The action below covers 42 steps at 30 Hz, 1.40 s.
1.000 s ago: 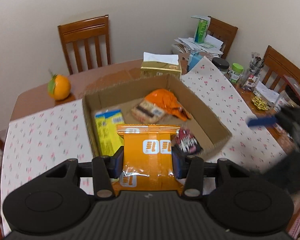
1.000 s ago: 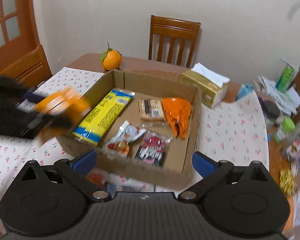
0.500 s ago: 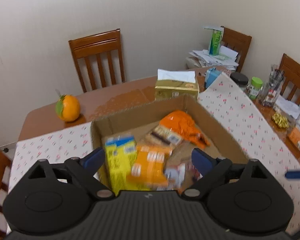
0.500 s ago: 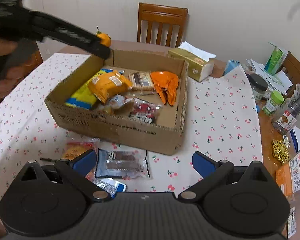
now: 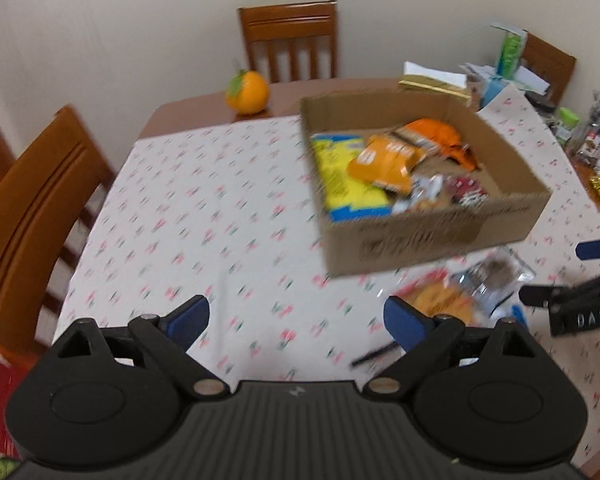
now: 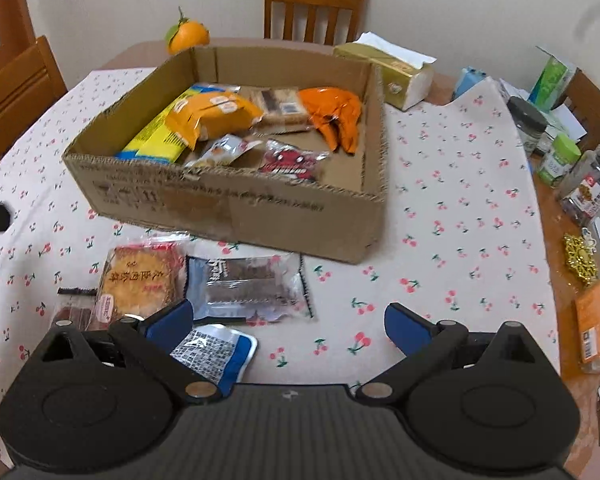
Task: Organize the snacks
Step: 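Move both tools back toward the remaining snacks beside the box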
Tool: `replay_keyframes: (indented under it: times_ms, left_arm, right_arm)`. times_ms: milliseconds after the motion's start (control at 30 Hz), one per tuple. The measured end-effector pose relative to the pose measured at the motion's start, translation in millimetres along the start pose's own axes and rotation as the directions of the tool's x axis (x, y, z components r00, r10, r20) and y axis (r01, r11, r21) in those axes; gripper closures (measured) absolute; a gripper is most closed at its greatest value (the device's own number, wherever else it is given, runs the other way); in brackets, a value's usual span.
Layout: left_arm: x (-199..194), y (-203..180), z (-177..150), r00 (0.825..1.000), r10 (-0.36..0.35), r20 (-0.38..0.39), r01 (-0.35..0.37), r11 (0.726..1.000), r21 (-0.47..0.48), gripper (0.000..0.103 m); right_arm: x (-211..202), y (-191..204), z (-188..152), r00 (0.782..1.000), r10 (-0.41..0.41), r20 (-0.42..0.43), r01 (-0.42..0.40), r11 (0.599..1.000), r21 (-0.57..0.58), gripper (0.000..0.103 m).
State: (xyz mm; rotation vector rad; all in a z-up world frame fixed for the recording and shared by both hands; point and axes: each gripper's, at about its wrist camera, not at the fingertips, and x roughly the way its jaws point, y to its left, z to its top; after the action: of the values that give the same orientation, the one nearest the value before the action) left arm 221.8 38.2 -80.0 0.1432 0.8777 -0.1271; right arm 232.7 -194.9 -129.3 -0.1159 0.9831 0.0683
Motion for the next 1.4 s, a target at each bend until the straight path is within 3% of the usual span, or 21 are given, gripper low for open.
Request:
replay_keyframes:
  times_ms: [300, 633, 867, 1133, 1400]
  left_arm:
    - [-4.4, 15.7, -22.5, 1.000, 0.010, 0.003, -0.010, 1.000, -0.024, 0.009]
    - [9.1, 22.6, -31.8, 0.998, -0.049, -0.034, 0.049, 0.999, -0.002, 0.009]
    - [11.9, 17.9, -32.5, 0.997, -0.070, -0.041, 0.072, 0.997, 0.033, 0.009]
    - [12.4, 18.2, -36.7, 0.995, -0.075, -0.063, 0.078, 0.996, 0.047, 0.009]
    - [24.4, 1.9, -36.0, 0.991, -0.109, -0.080, 0.115, 0.991, 0.064, 0.009]
  right_arm:
    - [4.0, 32.9, -3.2, 0.998, 0.059, -0.021, -0.060, 0.996, -0.060, 0.000]
    - [4.7, 62.2, -28.5, 0.996, 0.080, -0.043, -0.083, 0.994, -0.078, 0.000]
    - [15.4, 79.7, -26.7, 1.000, 0.019, -0.015, -0.019, 1.000, -0.021, 0.000]
    - [30.9, 106.3, -26.7, 1.000, -0.001, 0.018, 0.003, 0.996, -0.086, 0.000]
    - [24.5, 78.0, -39.0, 0.999, -0.033, 0.005, 0.034, 0.996, -0.082, 0.000]
